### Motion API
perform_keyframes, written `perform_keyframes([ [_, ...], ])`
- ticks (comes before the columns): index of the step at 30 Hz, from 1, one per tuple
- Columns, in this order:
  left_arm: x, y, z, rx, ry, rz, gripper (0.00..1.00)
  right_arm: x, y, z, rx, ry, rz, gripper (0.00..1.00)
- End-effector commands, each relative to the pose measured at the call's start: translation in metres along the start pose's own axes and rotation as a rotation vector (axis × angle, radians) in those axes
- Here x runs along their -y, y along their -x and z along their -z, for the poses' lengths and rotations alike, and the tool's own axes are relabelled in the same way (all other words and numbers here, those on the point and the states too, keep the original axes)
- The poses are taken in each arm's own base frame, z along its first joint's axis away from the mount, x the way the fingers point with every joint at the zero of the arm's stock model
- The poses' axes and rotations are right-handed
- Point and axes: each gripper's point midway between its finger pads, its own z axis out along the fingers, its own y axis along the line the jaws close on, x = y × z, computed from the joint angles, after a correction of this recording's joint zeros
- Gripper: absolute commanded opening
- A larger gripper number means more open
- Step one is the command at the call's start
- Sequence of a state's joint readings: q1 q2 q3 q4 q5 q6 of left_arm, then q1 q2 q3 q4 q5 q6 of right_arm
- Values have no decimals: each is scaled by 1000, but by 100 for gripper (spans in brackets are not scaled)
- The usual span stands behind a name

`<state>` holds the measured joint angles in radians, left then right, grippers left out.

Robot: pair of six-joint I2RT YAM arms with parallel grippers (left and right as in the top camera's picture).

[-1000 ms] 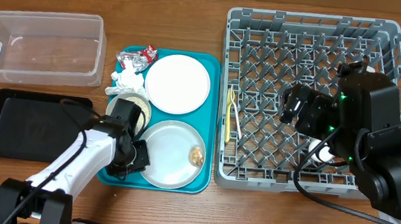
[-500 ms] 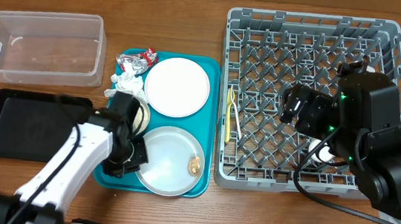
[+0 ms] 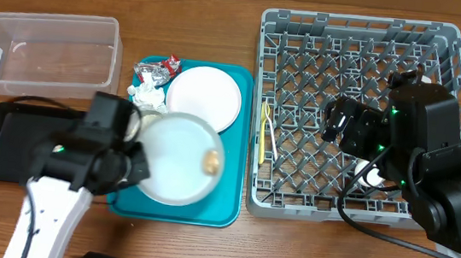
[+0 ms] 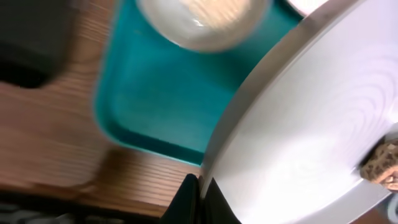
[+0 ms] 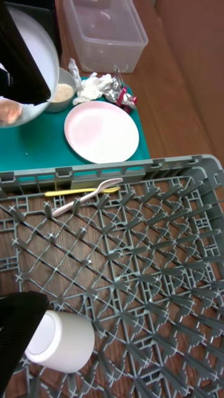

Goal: Sort waste into correct bins and load items into the dishwasher rack
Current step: 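Tilt the grey plate over the black tray to dump the food scrap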

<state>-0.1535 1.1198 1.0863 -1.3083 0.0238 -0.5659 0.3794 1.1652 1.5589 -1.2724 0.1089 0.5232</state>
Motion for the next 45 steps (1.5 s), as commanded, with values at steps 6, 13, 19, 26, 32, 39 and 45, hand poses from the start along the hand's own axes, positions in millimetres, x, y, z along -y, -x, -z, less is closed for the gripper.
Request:
perform_keyframes([
  [6,-88,42,56,238,205,350,4,0,6,4,24,3,-3,100],
  [13,-156,58,73,354,376,580,4,0,6,4,23,2,-3,100],
  [19,-196,66,81,415,545,718,4,0,6,4,22,2,-3,100],
  [26,-228,70,85,437,781,785,4,0,6,4,23,2,-3,100],
  [32,-234,79,62,349,848,745,4,0,6,4,24,2,-3,100],
  [39,-224,86,42,268,937,628,4,-1,7,5,27,4,-3,100],
  [45,-203,103,60,359,981,526,4,-1,8,5,29,6,-4,100],
])
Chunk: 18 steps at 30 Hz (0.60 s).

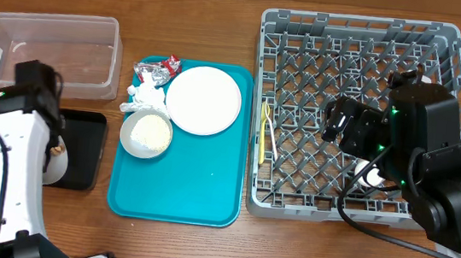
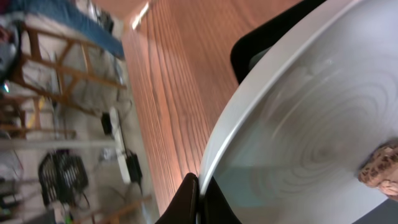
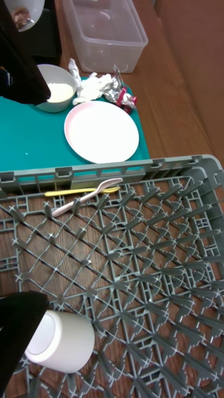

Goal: Sort waste into correct bins and load items into the dishwasher rack
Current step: 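Tilt the grey plate over the black tray to dump the food scrap, then carry the grey plate over the rack and hand it to the right gripper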

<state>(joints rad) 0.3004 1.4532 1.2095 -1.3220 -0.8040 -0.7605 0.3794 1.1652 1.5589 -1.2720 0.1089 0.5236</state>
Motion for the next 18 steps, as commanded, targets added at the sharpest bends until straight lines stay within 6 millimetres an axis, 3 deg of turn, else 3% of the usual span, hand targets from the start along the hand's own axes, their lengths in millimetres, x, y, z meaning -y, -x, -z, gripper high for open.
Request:
perform_keyframes([
  [1,-8,26,22,139,34,52,4,-1,8,5,29,6,-4,100],
  [12,-4,14,22,93,28,0,4,-1,7,5,28,6,-3,100],
  [18,3,25,34,157,17,-51,4,-1,7,5,28,6,-4,100],
])
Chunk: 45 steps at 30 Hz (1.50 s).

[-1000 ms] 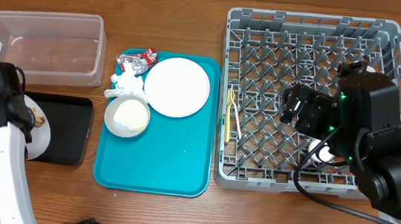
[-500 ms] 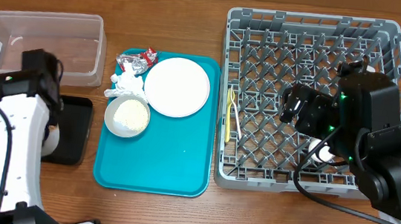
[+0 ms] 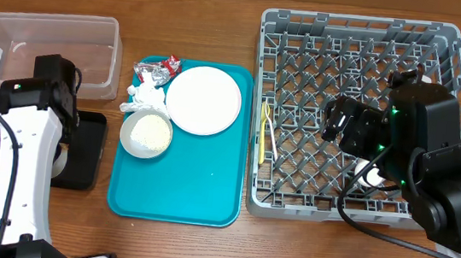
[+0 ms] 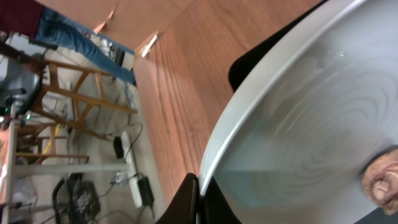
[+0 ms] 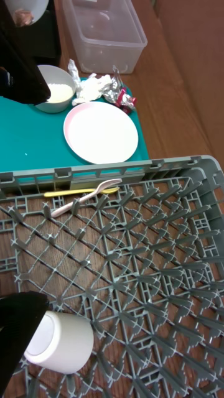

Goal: Sort waste into correct bins and load items into the dishwasher rack
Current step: 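Carry the grey plate over the rack and hand it to the right gripper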

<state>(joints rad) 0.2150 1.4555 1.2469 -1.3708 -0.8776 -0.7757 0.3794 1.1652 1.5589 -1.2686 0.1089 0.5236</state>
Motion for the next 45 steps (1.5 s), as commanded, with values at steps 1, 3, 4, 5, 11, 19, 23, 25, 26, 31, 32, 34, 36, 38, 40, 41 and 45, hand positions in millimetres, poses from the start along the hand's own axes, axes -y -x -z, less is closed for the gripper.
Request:
perform_keyframes([
  [1,1,17,12,68,-6,-2,4,0,7,5,25,4,-3,100],
  [3,7,18,12,71,-22,14,4,0,6,5,22,2,-3,100],
  [4,8,18,12,67,-25,7,4,0,6,5,22,2,-3,100],
  [5,13,14,9,47,-31,-28,4,1,5,5,19,0,-3,100],
  [11,20,17,4,60,14,-179,4,2,4,5,16,-2,-2,100],
  [19,1,27,23,95,59,-159,4,1,5,6,22,2,-3,100],
  [23,0,29,33,59,0,-142,4,1,5,6,21,2,-3,100],
  [25,-2,34,40,61,-17,-127,4,1,4,7,21,6,-3,100],
  [26,0,35,43,48,-50,-115,4,1,4,8,23,7,-3,100],
  [31,75,22,102,-63,-646,-380,4,-12,6,18,41,91,64,100],
  [32,93,19,126,-53,-825,-459,4,-22,5,21,36,146,116,100],
  [34,114,12,170,-32,-1109,-553,4,-47,-2,30,20,294,244,100],
  [36,126,4,219,-28,-1395,-603,4,-67,-8,38,3,422,328,100],
  [38,129,-3,246,-22,-1539,-642,4,-82,-13,44,-9,517,379,97],
  [40,130,-13,265,-23,-1615,-679,4,-93,-18,48,-26,589,413,96],
  [41,131,-18,274,-15,-1651,-709,4,-95,-19,48,-33,606,423,95],
  [45,133,-41,305,28,-1733,-827,4,-96,-18,31,-63,584,418,95],
])
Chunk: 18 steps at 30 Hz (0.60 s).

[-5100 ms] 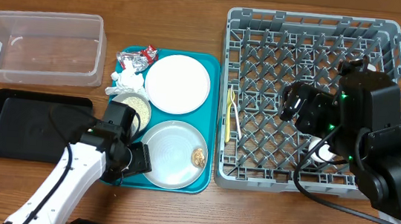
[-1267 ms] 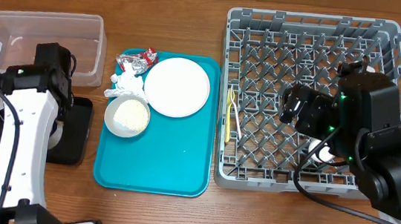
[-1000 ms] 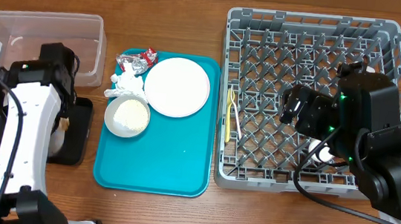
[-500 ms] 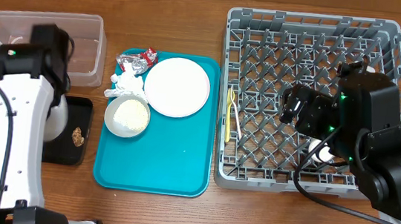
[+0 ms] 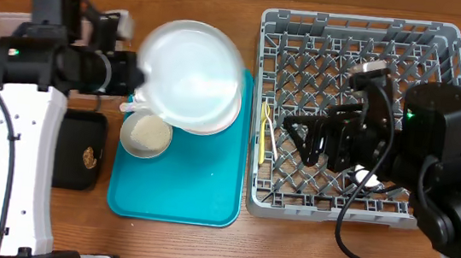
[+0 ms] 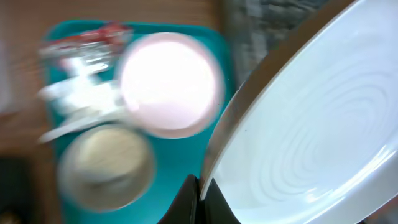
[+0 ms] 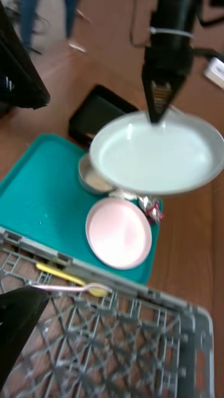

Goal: Sort waste into correct bins and load items into the dishwasher rack
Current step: 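Carry the grey plate over the rack and hand it to the right gripper, then stand the grey plate upright in the rack's back row with the right gripper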

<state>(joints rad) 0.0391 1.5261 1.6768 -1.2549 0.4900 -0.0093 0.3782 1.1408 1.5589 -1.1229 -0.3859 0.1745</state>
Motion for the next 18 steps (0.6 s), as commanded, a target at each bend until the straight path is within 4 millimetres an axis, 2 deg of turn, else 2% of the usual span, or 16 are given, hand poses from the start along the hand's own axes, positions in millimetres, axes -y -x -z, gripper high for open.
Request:
perform_keyframes([
  [1,60,0,2,8,-209,-168,4,-7,3,-11,-27,64,43,94],
  [4,80,-7,-2,-13,-259,-219,4,-2,4,-22,-51,60,34,89],
  [7,91,-11,-6,-26,-265,-252,4,-9,1,-30,-78,124,93,86],
  [10,104,-14,-7,-31,-295,-279,4,-7,2,-35,-85,122,91,81],
  [13,115,-17,-5,-27,-324,-305,4,-5,2,-38,-88,121,89,60],
  [14,119,-17,-3,-20,-338,-314,4,-5,3,-39,-89,121,89,51],
  [15,125,-16,0,-7,-358,-331,4,-5,3,-39,-86,121,91,33],
  [16,128,-15,2,6,-361,-342,4,-5,4,-39,-84,122,91,21],
  [18,131,-13,9,33,-362,-350,4,-5,4,-39,-83,121,92,9],
])
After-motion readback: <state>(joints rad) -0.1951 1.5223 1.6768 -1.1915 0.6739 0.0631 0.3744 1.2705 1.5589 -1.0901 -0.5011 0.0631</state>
